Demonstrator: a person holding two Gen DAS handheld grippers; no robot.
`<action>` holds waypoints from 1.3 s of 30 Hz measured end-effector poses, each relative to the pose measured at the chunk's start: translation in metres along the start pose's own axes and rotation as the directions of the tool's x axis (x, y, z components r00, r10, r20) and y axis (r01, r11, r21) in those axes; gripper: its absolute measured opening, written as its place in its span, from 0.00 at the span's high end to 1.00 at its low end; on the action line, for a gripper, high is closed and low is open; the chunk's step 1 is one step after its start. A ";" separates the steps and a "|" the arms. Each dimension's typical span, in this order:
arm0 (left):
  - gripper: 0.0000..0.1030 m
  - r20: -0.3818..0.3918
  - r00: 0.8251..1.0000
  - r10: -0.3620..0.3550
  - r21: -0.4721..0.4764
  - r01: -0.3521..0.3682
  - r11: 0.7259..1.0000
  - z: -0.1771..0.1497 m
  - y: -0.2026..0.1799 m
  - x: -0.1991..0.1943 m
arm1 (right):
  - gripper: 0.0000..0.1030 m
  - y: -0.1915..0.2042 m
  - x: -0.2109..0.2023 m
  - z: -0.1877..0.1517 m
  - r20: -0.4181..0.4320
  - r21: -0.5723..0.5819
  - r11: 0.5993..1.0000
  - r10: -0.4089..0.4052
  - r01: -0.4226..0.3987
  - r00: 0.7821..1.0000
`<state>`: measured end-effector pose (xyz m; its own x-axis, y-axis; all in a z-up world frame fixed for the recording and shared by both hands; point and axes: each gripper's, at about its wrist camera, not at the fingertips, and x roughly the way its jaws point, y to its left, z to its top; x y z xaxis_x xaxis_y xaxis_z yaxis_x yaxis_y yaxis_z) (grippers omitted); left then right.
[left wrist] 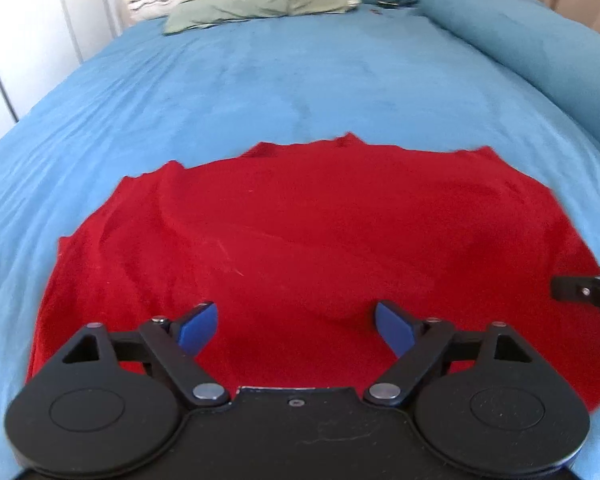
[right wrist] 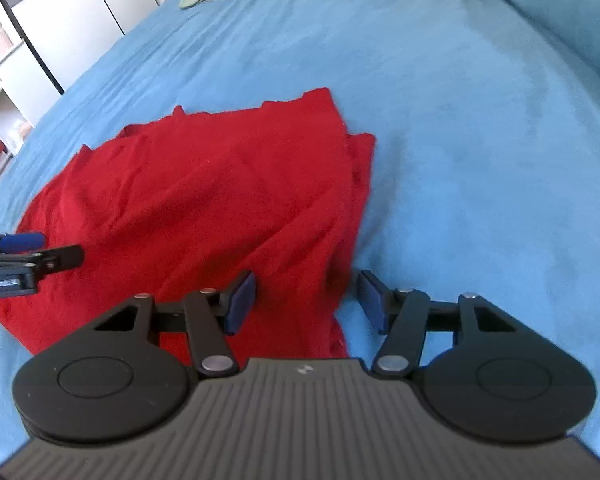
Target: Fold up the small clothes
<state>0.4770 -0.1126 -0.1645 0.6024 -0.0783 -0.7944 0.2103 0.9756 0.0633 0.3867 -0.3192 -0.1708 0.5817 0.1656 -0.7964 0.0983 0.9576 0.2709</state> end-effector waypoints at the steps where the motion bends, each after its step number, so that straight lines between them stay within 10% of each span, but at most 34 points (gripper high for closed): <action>1: 0.14 -0.006 1.000 0.007 -0.012 -0.007 1.000 0.001 0.002 0.003 | 0.31 -0.001 0.002 0.002 0.001 0.009 1.000 0.014 -0.014 1.000; 7: 0.12 -0.065 0.998 0.010 -0.074 -0.014 0.997 0.004 0.013 0.024 | 0.32 -0.002 0.013 0.008 0.005 0.038 0.998 0.054 -0.054 0.999; 13: 0.06 -0.095 0.995 0.006 -0.101 -0.016 0.995 0.003 0.018 0.032 | 0.68 0.017 0.008 0.019 -0.005 -0.032 0.999 0.013 -0.013 1.000; 17: 0.05 -0.142 0.990 -0.010 -0.102 -0.005 0.995 0.010 0.023 0.036 | 0.71 0.044 -0.015 0.038 0.022 -0.024 1.000 0.014 -0.013 1.000; 24: 0.13 -0.089 0.996 -0.009 -0.123 -0.002 0.992 0.018 0.079 -0.015 | 0.72 0.164 -0.041 0.093 0.037 -0.097 0.977 0.193 -0.188 0.981; 31: 0.13 -0.109 0.993 0.054 -0.094 -0.064 0.994 -0.018 0.175 -0.047 | 0.72 0.323 0.046 0.081 -0.089 -0.241 0.930 0.263 -0.277 0.961; 36: 0.13 -0.135 0.990 0.033 -0.118 -0.049 0.992 -0.055 0.215 -0.047 | 0.63 0.356 0.104 0.041 -0.105 -0.312 0.934 0.149 -0.174 0.983; 39: 0.13 -0.114 0.993 0.007 -0.143 -0.023 0.990 -0.065 0.223 -0.054 | 0.28 0.357 0.078 0.038 -0.014 -0.373 0.914 0.168 -0.161 0.986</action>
<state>0.4407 0.1222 -0.1469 0.5118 -0.0475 -0.8578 0.0842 0.9964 -0.0049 0.4974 0.0264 -0.1155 0.5784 0.3274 -0.7472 -0.3050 0.9363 0.1741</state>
